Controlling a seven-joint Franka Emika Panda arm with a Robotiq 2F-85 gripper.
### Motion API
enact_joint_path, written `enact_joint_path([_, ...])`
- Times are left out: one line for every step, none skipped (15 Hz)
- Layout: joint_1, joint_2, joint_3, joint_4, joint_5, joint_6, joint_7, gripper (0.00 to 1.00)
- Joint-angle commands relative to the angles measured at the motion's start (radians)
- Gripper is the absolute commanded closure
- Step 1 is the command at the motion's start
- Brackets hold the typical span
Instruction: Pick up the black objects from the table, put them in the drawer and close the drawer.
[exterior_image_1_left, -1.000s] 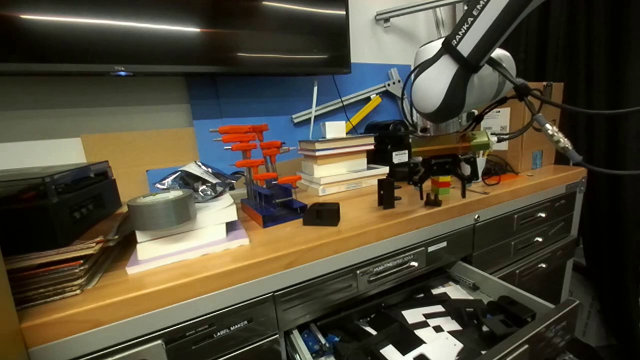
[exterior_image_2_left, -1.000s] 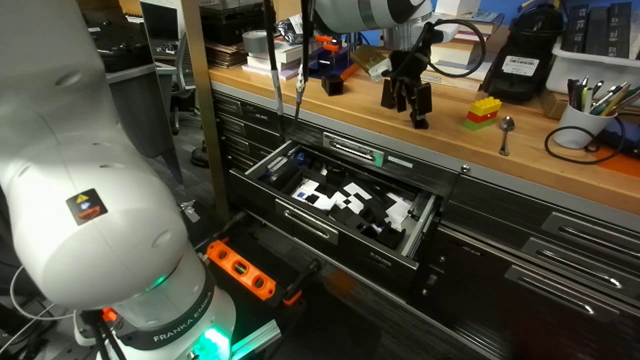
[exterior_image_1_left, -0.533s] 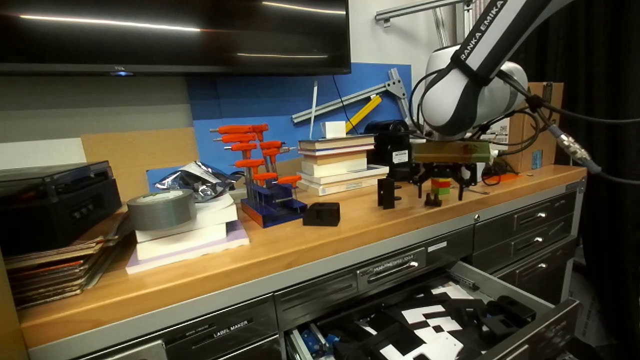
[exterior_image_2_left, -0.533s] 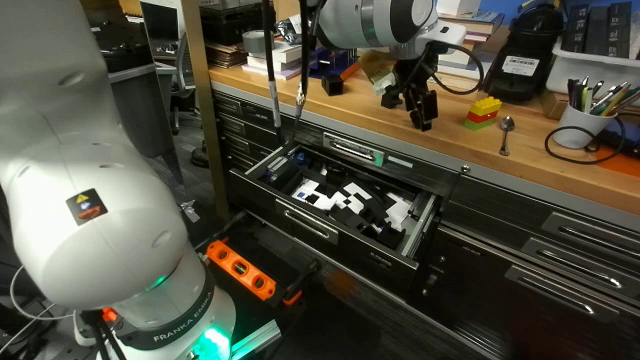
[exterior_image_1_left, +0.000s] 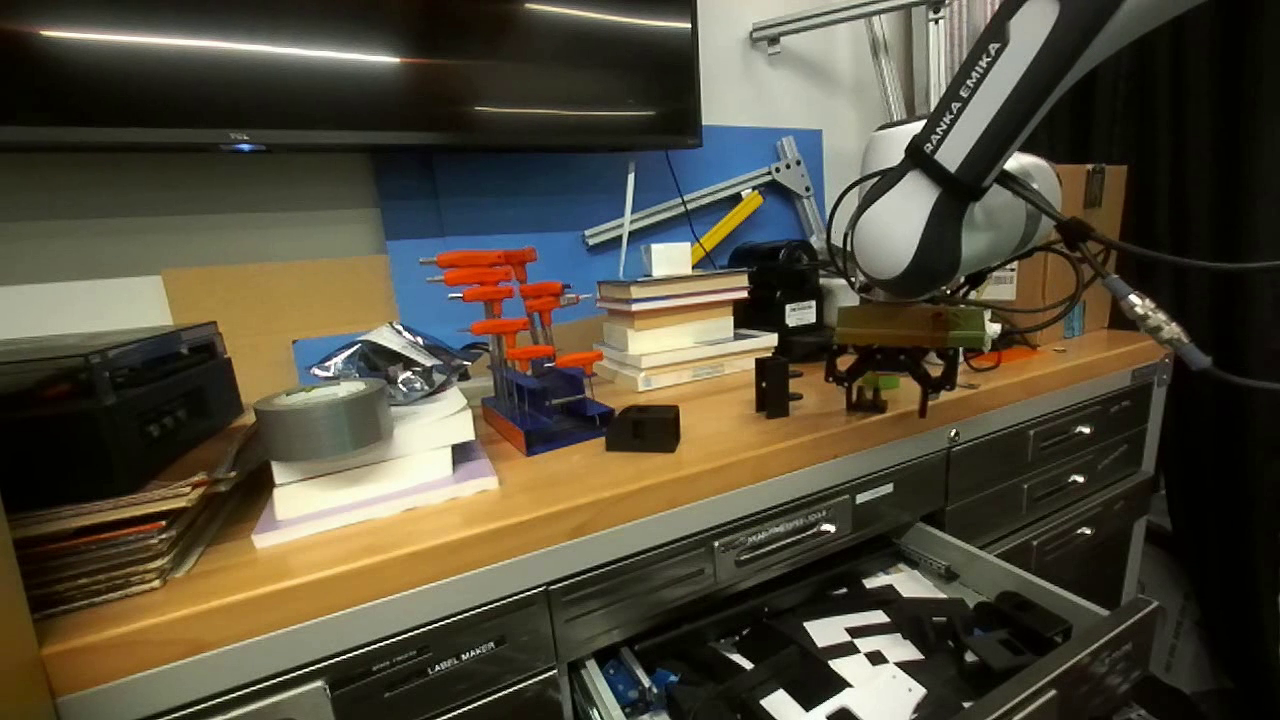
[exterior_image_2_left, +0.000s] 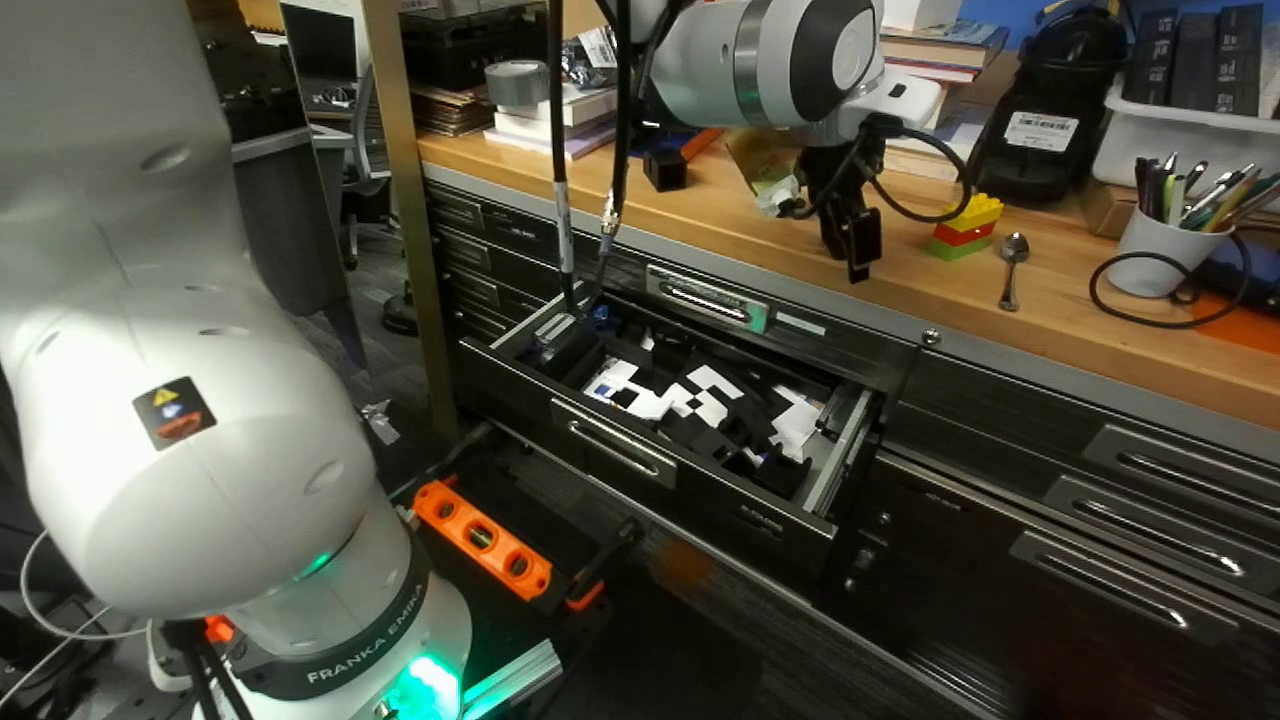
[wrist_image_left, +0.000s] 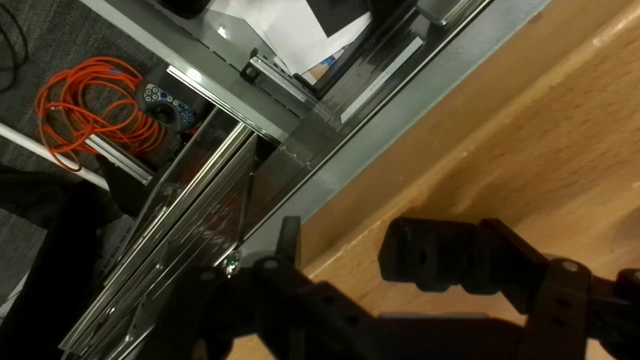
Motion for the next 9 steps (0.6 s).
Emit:
enact_joint_path([0.028,0.016,-0.032,0.018,-0.030,0.029,0.019,0.41])
enact_joint_path([0.031,0.016,-0.033,0.019,-0.031,0.030,0.021,0.51])
enact_joint_path([0.033,0.015,-0.035,0.019,-0.032,0.029,0.020,0.58])
enact_joint_path([0.033,0.011,-0.037,0.017,-0.032,0.028,0.018,0.65])
enact_joint_path([0.033,0.009,-0.038,0.017,-0.032,0.025,0.016,0.71])
enact_joint_path([0.033,0.005,-0.037,0.016,-0.030,0.022,0.014,0.75])
enact_joint_path([0.032,0.000,-0.033,0.012,-0.014,0.021,-0.007,0.72])
enact_joint_path([0.032,-0.007,-0.029,0.008,-0.004,0.006,-0.019,0.72])
enact_joint_path([0.034,-0.011,-0.024,0.006,0.009,-0.007,-0.039,0.72])
